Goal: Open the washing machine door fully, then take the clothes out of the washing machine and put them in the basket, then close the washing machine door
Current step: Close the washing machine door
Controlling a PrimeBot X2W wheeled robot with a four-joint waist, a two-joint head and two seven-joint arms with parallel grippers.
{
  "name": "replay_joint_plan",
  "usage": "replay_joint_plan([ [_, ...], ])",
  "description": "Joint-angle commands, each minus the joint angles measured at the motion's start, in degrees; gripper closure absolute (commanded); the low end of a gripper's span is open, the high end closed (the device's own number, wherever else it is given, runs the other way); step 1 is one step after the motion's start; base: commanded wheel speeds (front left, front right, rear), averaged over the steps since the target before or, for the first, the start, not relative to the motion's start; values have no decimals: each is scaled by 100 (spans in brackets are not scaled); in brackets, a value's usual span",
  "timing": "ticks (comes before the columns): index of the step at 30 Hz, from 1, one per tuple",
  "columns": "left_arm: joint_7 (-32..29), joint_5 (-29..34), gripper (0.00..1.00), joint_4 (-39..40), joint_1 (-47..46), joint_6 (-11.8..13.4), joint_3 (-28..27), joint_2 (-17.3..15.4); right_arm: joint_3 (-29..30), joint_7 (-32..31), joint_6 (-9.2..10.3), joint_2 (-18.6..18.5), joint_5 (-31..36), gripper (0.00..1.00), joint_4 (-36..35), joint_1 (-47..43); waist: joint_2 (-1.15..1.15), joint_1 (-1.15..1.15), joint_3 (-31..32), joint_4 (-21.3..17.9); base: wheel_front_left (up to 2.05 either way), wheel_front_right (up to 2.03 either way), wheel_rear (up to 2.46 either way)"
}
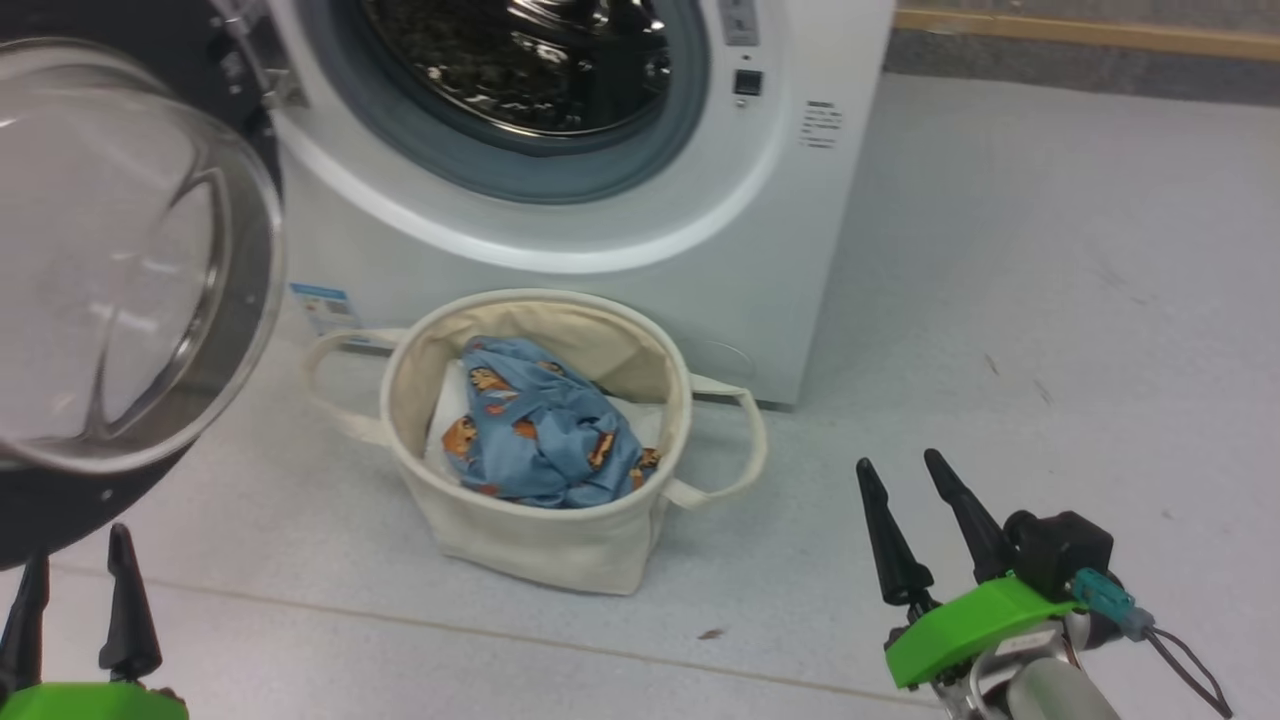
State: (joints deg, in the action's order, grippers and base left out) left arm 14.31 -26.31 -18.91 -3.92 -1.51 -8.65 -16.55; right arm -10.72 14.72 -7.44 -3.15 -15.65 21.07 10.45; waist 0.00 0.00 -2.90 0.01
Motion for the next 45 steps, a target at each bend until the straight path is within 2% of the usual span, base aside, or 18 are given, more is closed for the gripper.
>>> replay_joint_plan([
  [1, 69, 56, 0, 153, -216, 36, -287, -145, -148, 28, -5, 6, 6, 0, -177, 202, 0, 0, 76, 178, 0, 0, 0],
  [14, 69, 49, 0, 132, -128, 188, -394, -96, -271, 28, -5, 4, -25, 0, -195, 161, 0, 0, 105, 1444, 0, 0, 0],
  [26, 63, -49, 0, 123, -236, 198, -329, -21, -329, 28, -5, -14, -36, 0, -228, 103, 0, 0, 170, 2446, 0, 0, 0],
  [32, 61, -125, 0, 115, -207, 182, -375, -65, -405, 28, -5, -4, -54, 0, -195, 114, 0, 0, 213, 2582, 0, 0, 0],
  [38, 61, -265, 0, 154, -161, 160, -479, -103, -452, 28, -5, 3, -57, 0, -172, 146, 0, 0, 183, 2520, 0, 0, 0],
  [42, 15, -407, 0, 198, -142, 56, -517, -116, -453, 28, -5, 5, -47, 0, -164, 166, 0, 0, 153, 2466, 0, 0, 0],
  [43, 1, -459, 4, 216, -142, 26, -541, -127, -455, 28, -5, 6, -44, 0, -161, 170, 0, 0, 144, 2449, 0, 0, 0],
  [44, -15, -512, 60, 235, -145, -4, -568, -142, -457, 28, -5, 6, -40, 0, -155, 177, 0, 0, 135, 2432, 0, 0, 0],
  [45, -36, -580, 81, 254, -156, -37, -604, -157, -461, 28, -5, 7, -39, 0, -148, 184, 0, 0, 122, 2415, 0, 0, 0],
])
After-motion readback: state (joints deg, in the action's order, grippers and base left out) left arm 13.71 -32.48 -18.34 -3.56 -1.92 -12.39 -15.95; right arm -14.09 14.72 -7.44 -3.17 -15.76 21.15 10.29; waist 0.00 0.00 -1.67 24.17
